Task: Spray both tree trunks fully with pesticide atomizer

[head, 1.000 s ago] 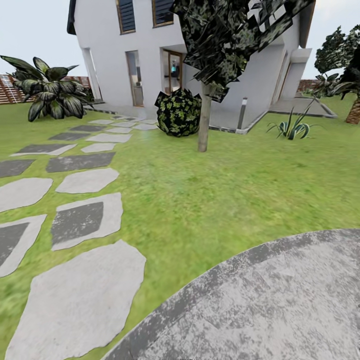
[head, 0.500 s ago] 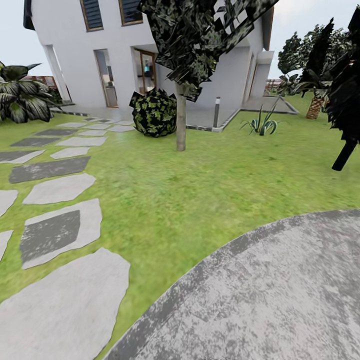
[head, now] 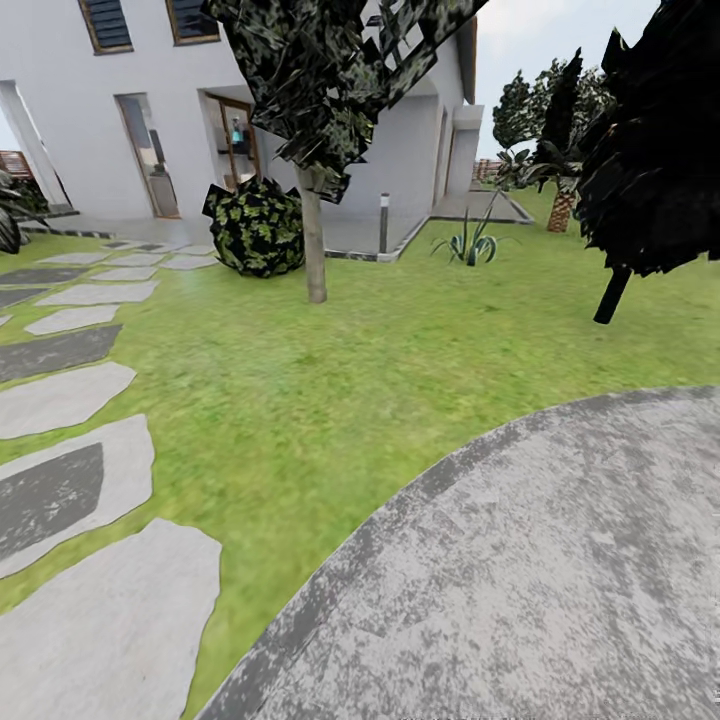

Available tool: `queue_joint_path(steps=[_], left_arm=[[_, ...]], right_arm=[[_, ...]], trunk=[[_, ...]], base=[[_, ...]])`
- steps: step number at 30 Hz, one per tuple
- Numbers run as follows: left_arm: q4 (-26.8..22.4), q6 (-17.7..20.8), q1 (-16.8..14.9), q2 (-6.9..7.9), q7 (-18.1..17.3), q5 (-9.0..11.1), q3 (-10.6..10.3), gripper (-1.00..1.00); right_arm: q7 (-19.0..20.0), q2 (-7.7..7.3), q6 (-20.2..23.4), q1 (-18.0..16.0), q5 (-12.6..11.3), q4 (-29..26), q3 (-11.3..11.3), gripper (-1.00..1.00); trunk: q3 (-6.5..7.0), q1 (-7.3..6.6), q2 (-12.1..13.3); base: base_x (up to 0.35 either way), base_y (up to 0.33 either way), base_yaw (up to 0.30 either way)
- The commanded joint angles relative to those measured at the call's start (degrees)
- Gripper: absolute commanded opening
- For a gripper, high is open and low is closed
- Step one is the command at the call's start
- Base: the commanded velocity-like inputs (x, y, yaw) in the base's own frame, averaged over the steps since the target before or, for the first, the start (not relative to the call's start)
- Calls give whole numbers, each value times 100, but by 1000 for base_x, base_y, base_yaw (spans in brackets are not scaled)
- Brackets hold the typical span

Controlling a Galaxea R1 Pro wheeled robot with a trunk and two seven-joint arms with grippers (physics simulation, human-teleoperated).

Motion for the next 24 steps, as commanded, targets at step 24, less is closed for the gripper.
queue_joint_path(steps=[24], left_arm=[[5,-17,-1,0,-4,36,5,100]], right_arm=[[-2,1,-18,-5,-6,5,-2,100]], trunk=[[23,-1,-2]], base=[[0,0,-300]])
